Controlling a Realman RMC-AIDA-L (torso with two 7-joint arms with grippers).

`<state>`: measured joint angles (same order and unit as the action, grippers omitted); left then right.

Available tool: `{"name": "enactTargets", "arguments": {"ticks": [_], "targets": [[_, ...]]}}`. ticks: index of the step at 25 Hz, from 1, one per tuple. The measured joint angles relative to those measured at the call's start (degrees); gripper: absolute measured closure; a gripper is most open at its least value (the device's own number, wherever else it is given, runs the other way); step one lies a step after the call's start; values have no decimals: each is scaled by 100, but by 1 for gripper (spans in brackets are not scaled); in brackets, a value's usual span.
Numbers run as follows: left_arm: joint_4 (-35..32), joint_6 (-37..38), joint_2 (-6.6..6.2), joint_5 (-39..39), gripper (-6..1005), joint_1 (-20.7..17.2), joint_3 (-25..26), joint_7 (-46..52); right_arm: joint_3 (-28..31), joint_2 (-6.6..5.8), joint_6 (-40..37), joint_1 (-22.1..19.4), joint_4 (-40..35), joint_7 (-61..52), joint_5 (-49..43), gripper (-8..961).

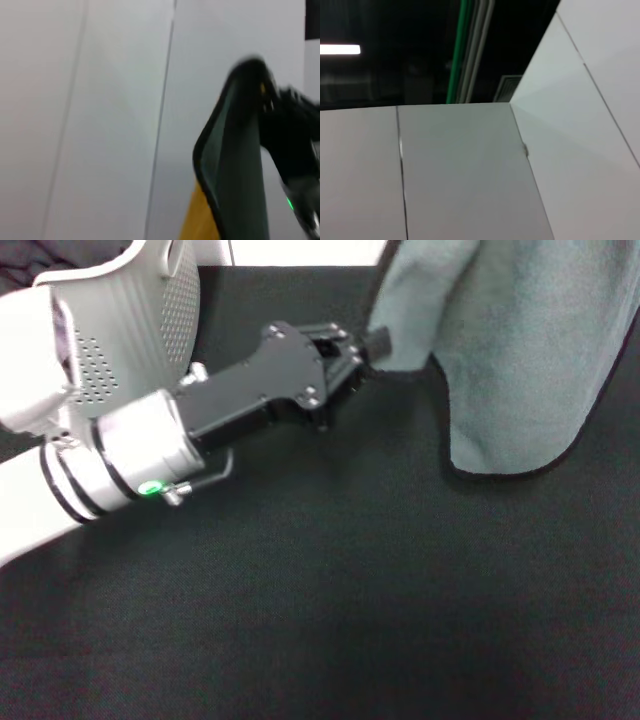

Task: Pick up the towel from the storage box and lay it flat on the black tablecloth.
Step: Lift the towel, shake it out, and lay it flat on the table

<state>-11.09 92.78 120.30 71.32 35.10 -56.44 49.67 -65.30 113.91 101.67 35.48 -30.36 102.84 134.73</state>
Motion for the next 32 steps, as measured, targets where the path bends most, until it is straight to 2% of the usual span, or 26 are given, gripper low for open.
{"name": "enactTargets", "arguments": {"ticks": [2,8,9,10,17,21,25,32], "targets": [[-209,120,-29,-180,965,-162,3,89,-1,-6,29,-107,41,-141,1,866],[-1689,268,-51,-292,964,-836,-16,894,43,-85,79,-548,57,-977,124,862],[-1689,268,-51,-292,964,-836,-16,894,46,-109,80,-624,64,-1171,176,861],[-2123,315,-54,-253,963,-945,-35,1140,48,-129,82,-689,74,-1330,220,860],[-2344,372,-99,-238,963,-845,-53,1285,-70,-253,90,-755,275,-1992,332,855],[-2354,570,-145,-202,964,-838,-44,1335,-385,-250,109,-856,293,-2116,313,853],[-2466,727,-178,-216,964,-881,-14,1353,-408,-238,110,-976,238,-2070,322,850],[-2486,402,-199,-147,965,-624,16,1351,-339,-300,100,-581,233,-1840,357,845]]}}
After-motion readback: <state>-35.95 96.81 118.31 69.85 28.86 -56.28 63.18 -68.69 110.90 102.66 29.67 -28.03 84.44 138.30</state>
